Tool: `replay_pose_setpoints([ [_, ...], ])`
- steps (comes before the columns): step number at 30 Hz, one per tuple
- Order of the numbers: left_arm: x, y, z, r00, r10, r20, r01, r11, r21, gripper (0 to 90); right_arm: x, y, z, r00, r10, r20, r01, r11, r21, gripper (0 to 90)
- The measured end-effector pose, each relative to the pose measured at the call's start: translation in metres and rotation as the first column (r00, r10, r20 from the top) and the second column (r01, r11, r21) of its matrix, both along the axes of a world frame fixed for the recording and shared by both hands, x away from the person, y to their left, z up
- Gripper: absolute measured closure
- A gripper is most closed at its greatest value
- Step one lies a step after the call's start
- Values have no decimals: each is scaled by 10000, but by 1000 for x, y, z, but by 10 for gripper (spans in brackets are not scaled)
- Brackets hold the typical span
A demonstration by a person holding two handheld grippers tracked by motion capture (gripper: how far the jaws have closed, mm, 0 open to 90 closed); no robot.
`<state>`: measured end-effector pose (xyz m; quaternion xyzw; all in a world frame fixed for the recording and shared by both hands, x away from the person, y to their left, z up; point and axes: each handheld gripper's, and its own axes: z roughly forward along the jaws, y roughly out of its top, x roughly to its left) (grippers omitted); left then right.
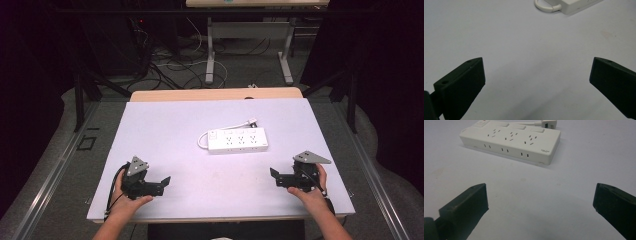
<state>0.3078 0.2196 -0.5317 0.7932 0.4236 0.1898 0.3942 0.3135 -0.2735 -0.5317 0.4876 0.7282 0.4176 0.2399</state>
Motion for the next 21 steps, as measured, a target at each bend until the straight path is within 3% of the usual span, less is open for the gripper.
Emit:
replay_pose_setpoints([
  [14, -6, 4, 4, 9998, -17, 185, 22, 9997, -234, 8, -2, 8, 1, 9990, 38, 443, -18, 9991, -434, 36],
  [21, -5, 3, 2, 9997, 143, 196, -137, 9995, -294, 10, 1, 9, 0, 9992, -36, 387, 46, 9997, -259, 98],
])
